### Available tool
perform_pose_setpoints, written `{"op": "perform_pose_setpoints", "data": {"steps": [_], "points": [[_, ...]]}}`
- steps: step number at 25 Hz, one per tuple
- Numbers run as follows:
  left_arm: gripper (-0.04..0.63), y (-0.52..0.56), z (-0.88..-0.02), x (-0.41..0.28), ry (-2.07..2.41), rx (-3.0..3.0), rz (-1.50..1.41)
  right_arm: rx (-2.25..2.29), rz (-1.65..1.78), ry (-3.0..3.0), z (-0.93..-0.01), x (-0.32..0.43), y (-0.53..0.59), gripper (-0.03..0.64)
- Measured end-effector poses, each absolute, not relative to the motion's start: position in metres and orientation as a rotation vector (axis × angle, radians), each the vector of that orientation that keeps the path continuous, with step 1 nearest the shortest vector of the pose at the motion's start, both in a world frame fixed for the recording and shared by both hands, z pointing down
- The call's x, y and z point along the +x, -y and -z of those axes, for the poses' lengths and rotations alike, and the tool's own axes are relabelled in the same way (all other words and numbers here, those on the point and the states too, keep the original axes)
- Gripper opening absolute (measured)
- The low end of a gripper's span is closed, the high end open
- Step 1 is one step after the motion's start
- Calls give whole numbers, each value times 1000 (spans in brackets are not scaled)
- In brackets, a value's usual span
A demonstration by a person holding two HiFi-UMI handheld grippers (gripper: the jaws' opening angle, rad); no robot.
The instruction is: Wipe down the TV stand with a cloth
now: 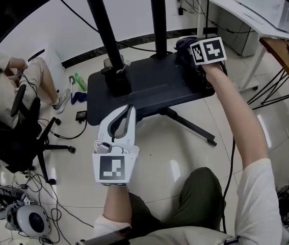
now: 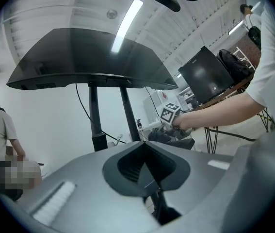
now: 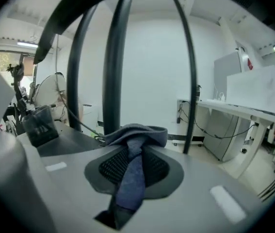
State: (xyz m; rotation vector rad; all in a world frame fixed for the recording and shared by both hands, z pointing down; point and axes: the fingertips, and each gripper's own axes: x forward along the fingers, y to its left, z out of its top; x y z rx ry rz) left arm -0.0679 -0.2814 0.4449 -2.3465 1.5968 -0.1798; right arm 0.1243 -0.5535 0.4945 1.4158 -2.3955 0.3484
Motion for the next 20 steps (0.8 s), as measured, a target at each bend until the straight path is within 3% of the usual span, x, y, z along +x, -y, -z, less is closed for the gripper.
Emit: {"op": "perform_pose_setpoints", "data": {"steps": [13, 20], "points": [[69, 287, -473, 17, -1419, -2482, 199, 1789, 349, 2663, -502, 152, 254, 75], [69, 289, -452, 12, -1549, -2396, 219, 1605, 261, 2768, -500, 114, 258, 74]]}}
